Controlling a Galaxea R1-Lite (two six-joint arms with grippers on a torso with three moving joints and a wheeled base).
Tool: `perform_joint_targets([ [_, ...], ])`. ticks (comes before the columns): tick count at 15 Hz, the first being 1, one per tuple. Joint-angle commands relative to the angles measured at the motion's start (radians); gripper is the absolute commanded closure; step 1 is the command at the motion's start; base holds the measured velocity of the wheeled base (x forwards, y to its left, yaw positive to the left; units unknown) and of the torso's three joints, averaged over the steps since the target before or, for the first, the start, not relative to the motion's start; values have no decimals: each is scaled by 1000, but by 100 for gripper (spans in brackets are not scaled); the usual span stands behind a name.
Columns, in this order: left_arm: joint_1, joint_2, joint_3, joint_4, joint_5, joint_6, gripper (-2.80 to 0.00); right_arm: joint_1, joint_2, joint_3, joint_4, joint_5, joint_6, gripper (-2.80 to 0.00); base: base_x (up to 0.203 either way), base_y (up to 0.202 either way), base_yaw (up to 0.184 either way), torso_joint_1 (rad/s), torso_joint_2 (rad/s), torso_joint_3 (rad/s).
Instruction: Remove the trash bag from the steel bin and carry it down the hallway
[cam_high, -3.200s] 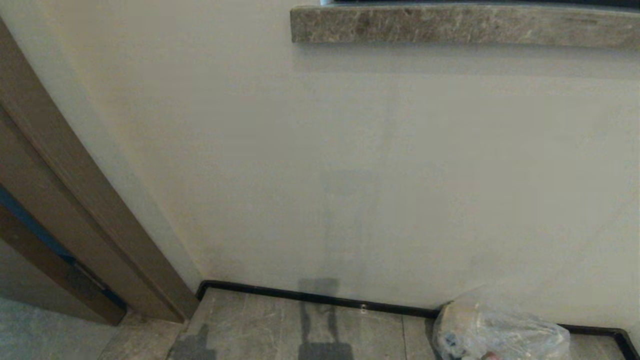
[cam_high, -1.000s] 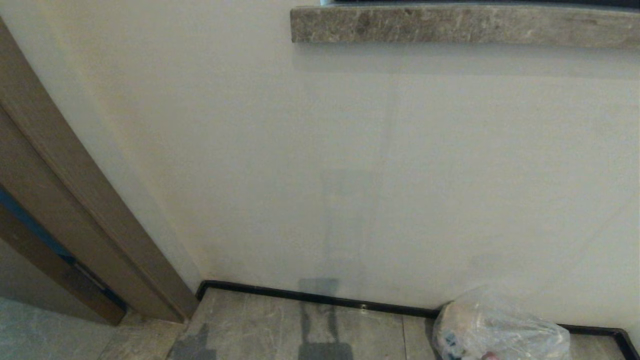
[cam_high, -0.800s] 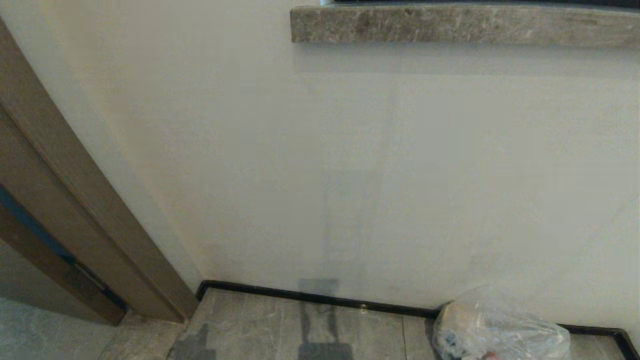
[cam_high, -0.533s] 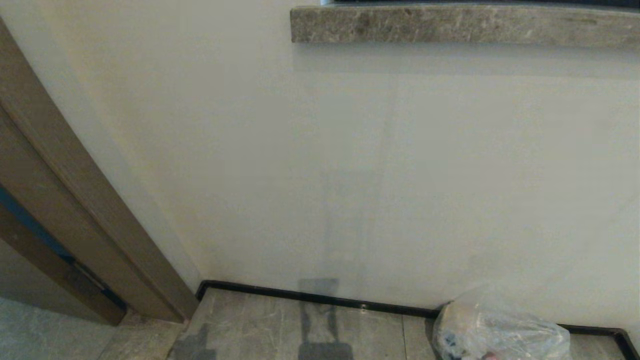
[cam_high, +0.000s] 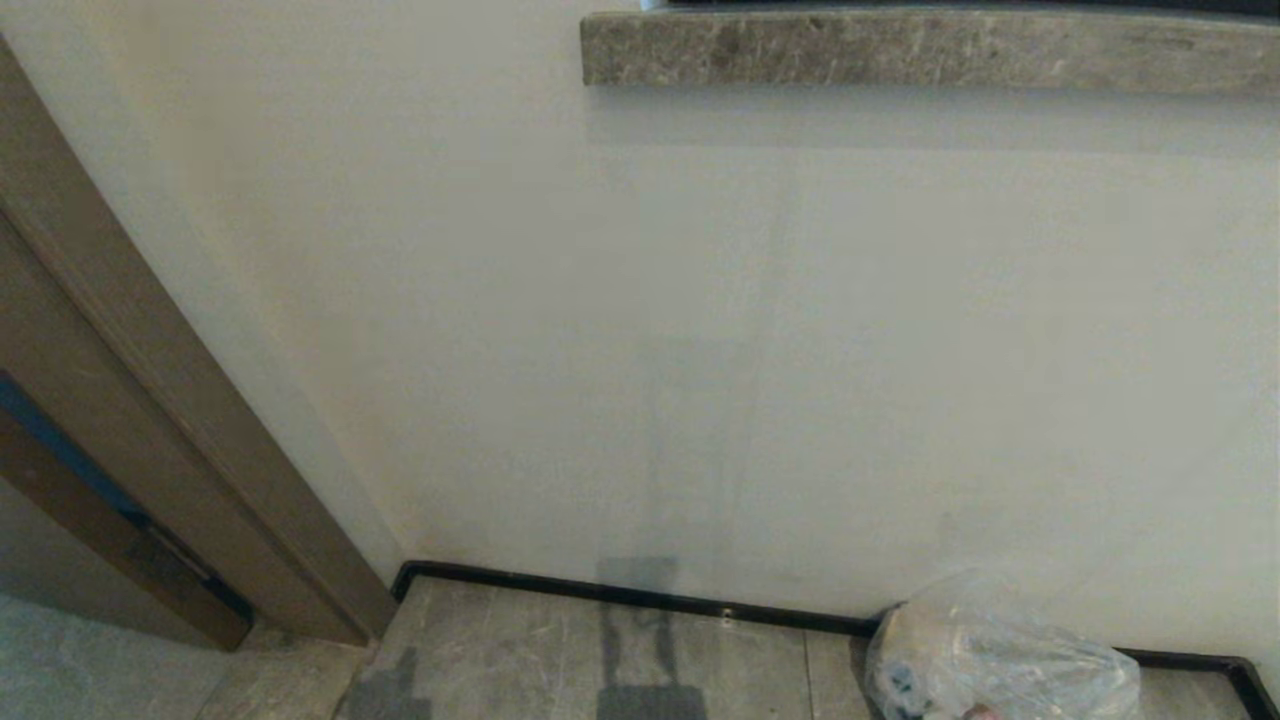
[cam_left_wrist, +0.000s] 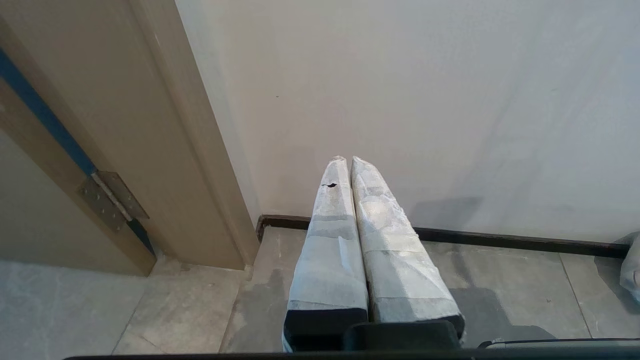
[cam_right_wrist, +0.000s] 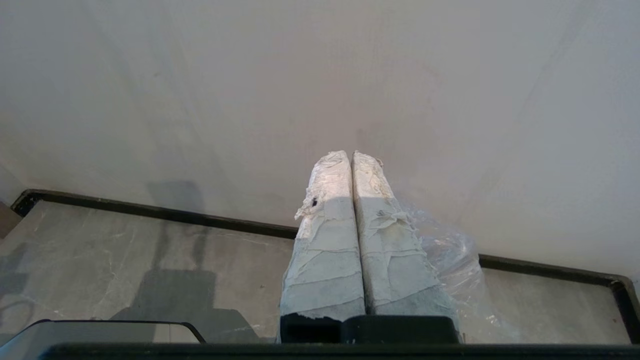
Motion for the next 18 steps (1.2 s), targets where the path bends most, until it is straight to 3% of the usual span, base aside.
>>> perform_joint_targets([
  [1, 0, 0, 12, 0, 0, 0, 0, 0, 2, 0, 0, 0, -1, 0, 0, 0, 0, 0, 0, 0],
  [18, 0, 0, 12, 0, 0, 0, 0, 0, 2, 0, 0, 0, -1, 0, 0, 0, 0, 0, 0, 0],
])
